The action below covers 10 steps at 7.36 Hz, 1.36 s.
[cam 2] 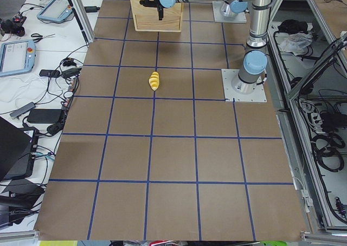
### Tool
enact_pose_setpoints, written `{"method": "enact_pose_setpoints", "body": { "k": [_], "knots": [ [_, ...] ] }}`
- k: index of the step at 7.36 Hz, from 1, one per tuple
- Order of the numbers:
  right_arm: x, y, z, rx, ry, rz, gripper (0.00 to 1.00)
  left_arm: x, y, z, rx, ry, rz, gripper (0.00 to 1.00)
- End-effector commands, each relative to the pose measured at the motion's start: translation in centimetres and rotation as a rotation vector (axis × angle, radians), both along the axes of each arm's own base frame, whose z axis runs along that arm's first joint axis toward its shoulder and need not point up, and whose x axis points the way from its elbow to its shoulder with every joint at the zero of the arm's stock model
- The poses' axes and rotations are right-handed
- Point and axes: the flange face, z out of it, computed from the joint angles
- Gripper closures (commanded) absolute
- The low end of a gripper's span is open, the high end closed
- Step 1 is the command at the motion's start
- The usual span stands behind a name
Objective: Open upper drawer
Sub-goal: 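Pull the drawer handle away from the cabinet with the left gripper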
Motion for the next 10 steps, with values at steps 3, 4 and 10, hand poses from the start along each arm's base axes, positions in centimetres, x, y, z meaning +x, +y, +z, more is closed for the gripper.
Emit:
{"method": "enact_pose_setpoints", "body": {
  "k": [3, 4, 10],
  "knots": [
    [0.0, 0.0, 0.0, 0.000, 0.000, 0.000, 0.00, 1.5, -0.4, -0.8, 0.015, -0.025, -0.009, 0.00],
    [0.0, 0.0, -0.1, 0.001, 0.000, 0.000, 0.00, 1.6, -0.4, -0.7, 0.014, -0.024, -0.008, 0.00],
    [0.0, 0.0, 0.0, 0.000, 0.000, 0.000, 0.00, 4.7, -1.1, -0.4, 0.034, -0.069, -0.041, 0.00]
  ]
}}
